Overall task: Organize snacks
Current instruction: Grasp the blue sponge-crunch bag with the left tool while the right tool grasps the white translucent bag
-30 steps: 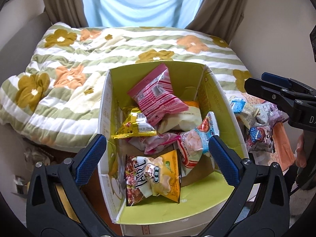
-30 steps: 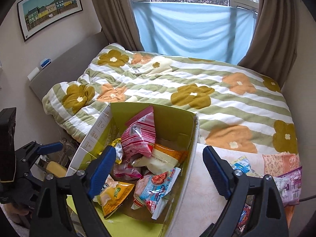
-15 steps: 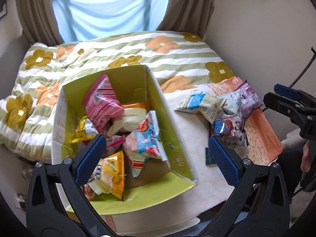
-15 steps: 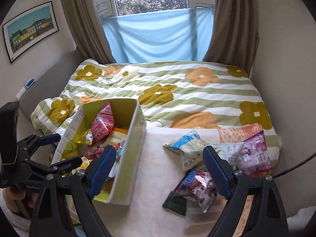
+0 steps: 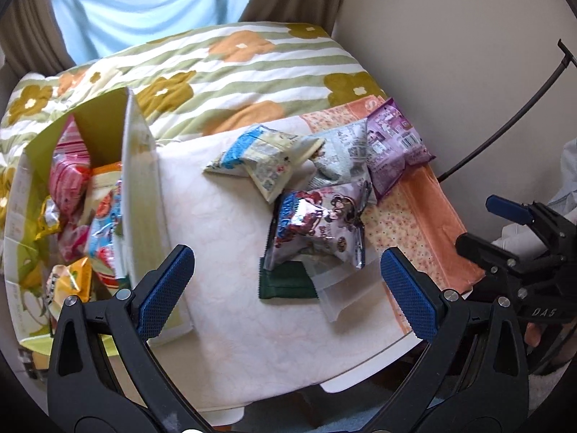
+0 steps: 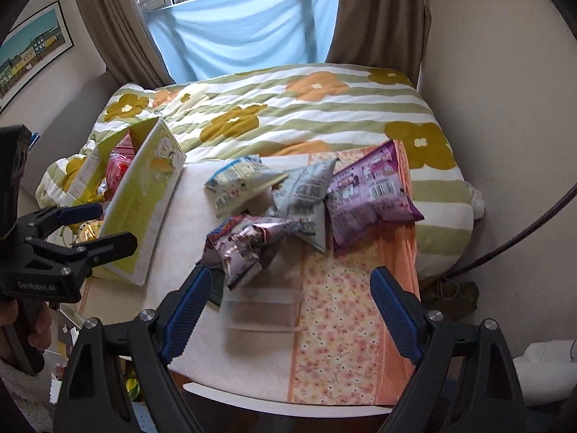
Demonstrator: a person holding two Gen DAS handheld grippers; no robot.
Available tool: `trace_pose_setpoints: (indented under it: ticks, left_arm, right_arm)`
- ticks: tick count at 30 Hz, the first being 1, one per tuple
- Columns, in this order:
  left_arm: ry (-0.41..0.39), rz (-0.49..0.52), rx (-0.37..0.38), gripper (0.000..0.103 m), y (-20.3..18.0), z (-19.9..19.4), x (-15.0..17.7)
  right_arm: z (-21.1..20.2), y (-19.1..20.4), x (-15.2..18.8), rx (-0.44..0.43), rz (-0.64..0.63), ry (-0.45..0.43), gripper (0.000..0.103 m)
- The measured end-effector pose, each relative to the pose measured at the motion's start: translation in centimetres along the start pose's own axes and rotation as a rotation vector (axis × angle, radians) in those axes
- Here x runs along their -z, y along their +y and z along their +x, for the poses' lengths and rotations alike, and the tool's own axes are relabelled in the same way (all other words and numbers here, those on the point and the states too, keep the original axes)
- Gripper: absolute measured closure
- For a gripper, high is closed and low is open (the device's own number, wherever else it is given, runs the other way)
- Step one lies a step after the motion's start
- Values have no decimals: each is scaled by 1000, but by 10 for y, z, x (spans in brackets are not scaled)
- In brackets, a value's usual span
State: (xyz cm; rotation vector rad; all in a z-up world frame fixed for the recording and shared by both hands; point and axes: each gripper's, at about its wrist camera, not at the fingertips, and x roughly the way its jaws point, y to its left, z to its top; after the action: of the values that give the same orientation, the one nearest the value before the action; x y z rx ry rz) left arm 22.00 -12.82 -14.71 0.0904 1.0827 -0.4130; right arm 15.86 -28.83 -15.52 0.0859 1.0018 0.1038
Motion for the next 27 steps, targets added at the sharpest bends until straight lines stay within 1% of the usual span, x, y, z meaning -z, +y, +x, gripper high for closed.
trace_pose_setpoints:
  ticks: [3,7,11,13,15,18,21,23,25,26,27]
  left_arm:
    - [40,27,17,0,-16,25,-8]
    - [107,54,39,0,-26,66,-17]
    - [183,80,40,0,-27,107,-19]
    - [212,93,38,0,-25,124,-18]
    - [231,96,52,0,-25,138,-17]
    - [256,113,40,0,-23,153,-14]
    - [265,108,62,1,-18,162,-12]
    - [268,97,79,4,-14,167,-13]
    - [257,91,81,12,-10,168,-16]
    - [251,88,86,12,-8,167,-17]
    - [248,85,94,15,-6,166,-18]
  right_arm:
    - [17,-6,16,-9,1,23,16]
    - [41,-3,35,-40,14,47,16]
    - [65,7,54,-86,41,58,16]
    - [75,14,60,-94,44,58,16]
    - [84,21,65,-97,43,56,16]
    - [93,29,67,-79,33,54,16]
    - [99,34,67,-78,35,50,16]
    - [104,36,67,-78,39,52,16]
    - [107,39,67,-61,32,49,16]
    - [108,40,67,-52,28,47,16]
    - [110,42,66,-47,27,43,16]
